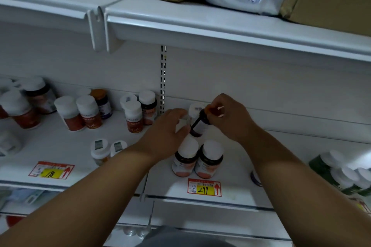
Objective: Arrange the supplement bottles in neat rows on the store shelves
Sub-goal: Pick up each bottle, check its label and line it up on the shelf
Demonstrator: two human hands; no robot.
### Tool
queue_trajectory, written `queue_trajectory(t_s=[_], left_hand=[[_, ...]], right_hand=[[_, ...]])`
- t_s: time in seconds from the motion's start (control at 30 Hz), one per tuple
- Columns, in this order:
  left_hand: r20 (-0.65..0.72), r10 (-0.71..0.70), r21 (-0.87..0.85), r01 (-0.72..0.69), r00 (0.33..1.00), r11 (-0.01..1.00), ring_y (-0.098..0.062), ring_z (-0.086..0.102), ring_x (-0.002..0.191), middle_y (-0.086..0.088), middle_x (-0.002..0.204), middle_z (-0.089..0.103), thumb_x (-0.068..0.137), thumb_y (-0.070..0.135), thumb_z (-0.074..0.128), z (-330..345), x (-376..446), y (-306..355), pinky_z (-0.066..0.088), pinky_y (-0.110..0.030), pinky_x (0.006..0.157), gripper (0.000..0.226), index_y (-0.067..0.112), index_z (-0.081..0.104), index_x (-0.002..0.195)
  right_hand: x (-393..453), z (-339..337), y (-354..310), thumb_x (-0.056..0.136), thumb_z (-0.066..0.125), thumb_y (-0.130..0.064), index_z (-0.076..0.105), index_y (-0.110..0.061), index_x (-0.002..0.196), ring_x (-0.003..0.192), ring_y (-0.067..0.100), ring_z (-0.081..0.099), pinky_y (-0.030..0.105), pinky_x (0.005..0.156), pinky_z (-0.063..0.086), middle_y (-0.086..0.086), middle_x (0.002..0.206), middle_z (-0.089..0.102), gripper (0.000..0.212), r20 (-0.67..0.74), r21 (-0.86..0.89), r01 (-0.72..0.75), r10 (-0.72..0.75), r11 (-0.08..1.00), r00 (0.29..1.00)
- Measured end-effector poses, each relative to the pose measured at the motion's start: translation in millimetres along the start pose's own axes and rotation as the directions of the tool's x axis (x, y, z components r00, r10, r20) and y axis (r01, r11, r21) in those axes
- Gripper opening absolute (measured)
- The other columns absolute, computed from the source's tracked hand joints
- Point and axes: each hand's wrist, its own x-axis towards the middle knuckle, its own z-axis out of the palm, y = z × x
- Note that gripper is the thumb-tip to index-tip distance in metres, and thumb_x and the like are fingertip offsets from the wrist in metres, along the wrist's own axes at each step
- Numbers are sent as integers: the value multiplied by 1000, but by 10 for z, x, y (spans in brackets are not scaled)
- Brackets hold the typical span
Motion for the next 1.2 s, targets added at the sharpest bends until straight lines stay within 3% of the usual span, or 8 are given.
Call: queue_trajectory(t_s=[0.17, 0.27, 0.47, 0.53, 0.63, 0.73, 1.0, 1.2], left_hand=[[145, 32, -172, -7, 989, 985, 0, 58, 108, 20, 118, 61, 90, 35, 62, -151, 91, 129, 49, -28, 94, 38, 35, 53, 127], [51, 67, -241, -53, 996, 969, 5, 60, 94, 23, 103, 63, 77, 35, 77, -133, -25, 289, 48, -11, 78, 41, 43, 55, 109], [-8, -30, -383, 25, 1000, 924, -3, 64, 81, 11, 93, 67, 79, 25, 77, 80, -248, 621, 50, -16, 73, 35, 35, 56, 104], [121, -116, -644, 167, 986, 747, -16, 68, 74, 0, 89, 71, 94, 23, 59, 81, -282, 719, 54, -28, 71, 13, 24, 59, 107], [388, -83, -837, 389, 918, 385, -24, 61, 63, -21, 86, 67, 103, 30, 34, 142, -344, 817, 51, -31, 56, 40, 3, 59, 117], [536, -14, -809, 519, 844, 276, -24, 58, 60, -23, 84, 65, 102, 38, 29, 262, -409, 904, 49, -30, 54, 51, 1, 56, 122], [387, -14, -835, 357, 922, 419, -26, 63, 69, -18, 89, 66, 86, 41, 61, 1149, -480, 1402, 53, -33, 60, 53, -1, 54, 117], [504, -70, -808, 499, 861, 313, -25, 61, 60, -24, 86, 67, 93, 47, 42, 1892, -511, 1938, 53, -31, 55, 53, 4, 56, 120]], right_hand=[[-263, -300, -292, 78, 65, -5, 61, -26, 92, 100, 18, 66, 30, 82, 56, -1, 107, 71, 25, 20, 514, -25, 17, 858, 1000], [-417, -328, -417, 82, 63, -22, 60, -25, 100, 101, 17, 66, 31, 84, 56, -2, 110, 69, 19, 7, 539, -65, 72, 840, 997], [-678, -431, -518, 88, 58, -44, 62, -25, 95, 63, 24, 69, 38, 58, 58, -3, 81, 69, 20, -48, 466, -208, 259, 860, 965], [-751, -546, -536, 86, 55, -47, 65, -25, 96, 58, 25, 64, 34, 52, 52, 1, 75, 69, 26, -10, 523, -169, 204, 835, 979], [-856, -704, -538, 89, 53, -40, 67, -27, 104, 56, 26, 59, 33, 48, 47, 5, 78, 68, 24, 44, 587, -110, 104, 802, 994], [-969, -816, -498, 88, 57, -38, 67, -25, 103, 50, 23, 55, 30, 44, 44, 4, 74, 67, 22, 20, 567, -84, 88, 820, 996], [-1361, -1327, 46, 66, 61, -72, 60, -18, 70, 45, 21, 60, 31, 45, 49, 3, 59, 65, 54, -247, 264, -252, 318, 931, 915], [-1741, -2003, 674, 94, 57, -31, 63, -28, 105, 49, 15, 58, 27, 45, 48, -1, 83, 69, 13, 59, 368, -200, 192, 908, 980]])
